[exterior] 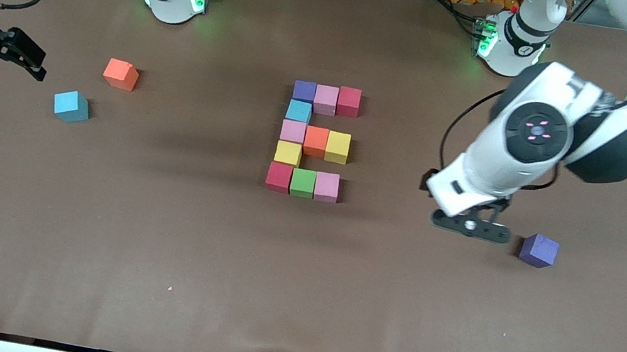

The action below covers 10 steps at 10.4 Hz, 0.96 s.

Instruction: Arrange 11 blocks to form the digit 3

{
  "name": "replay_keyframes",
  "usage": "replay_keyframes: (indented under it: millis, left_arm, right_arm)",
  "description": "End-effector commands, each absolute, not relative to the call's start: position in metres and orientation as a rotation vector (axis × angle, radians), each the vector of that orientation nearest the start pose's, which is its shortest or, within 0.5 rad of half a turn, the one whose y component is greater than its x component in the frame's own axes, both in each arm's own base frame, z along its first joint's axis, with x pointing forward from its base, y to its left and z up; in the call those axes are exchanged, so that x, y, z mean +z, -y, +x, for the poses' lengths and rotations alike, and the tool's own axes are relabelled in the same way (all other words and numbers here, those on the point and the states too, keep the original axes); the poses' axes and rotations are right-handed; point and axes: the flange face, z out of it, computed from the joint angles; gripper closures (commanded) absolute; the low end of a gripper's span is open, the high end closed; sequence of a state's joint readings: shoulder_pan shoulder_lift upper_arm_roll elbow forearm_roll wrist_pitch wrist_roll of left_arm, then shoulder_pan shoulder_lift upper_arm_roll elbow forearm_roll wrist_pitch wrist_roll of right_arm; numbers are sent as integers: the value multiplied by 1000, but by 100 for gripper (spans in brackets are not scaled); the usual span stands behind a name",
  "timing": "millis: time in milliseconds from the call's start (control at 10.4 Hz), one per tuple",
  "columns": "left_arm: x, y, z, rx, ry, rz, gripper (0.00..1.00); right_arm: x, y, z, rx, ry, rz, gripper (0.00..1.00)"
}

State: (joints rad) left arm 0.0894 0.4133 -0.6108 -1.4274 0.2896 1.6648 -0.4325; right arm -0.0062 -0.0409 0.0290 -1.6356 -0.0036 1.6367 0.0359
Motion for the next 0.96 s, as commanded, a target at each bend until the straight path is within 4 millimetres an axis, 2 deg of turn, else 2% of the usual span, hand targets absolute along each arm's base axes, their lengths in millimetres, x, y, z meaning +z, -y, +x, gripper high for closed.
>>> replay_keyframes:
  millis: [0, 96, 287, 383, 479, 670, 862]
  left_arm:
    - [516, 205, 602, 99, -44, -3025, 0]
    - [524, 191, 603, 89, -20, -3010, 0]
    - [522, 185, 602, 106, -7, -3005, 0]
    - [514, 184, 602, 153, -9, -3003, 0]
    - [497, 185, 599, 200, -16, -2989, 0]
    - [500, 182, 595, 191, 3, -2979, 0]
    - [505, 174, 591, 164, 26, -2973, 0]
  right_arm:
    - [624, -2, 548, -79, 11, -3106, 0]
    - [624, 1, 547, -79, 3, -3086, 0]
    - [624, -2, 547, -76, -2, -3086, 0]
    - [624, -5, 548, -78, -2, -3087, 0]
    - [624, -5, 548, -78, -6, -3087, 0]
    - [624, -15, 547, -79, -30, -3090, 0]
    - [624, -15, 548, -79, -27, -3092, 0]
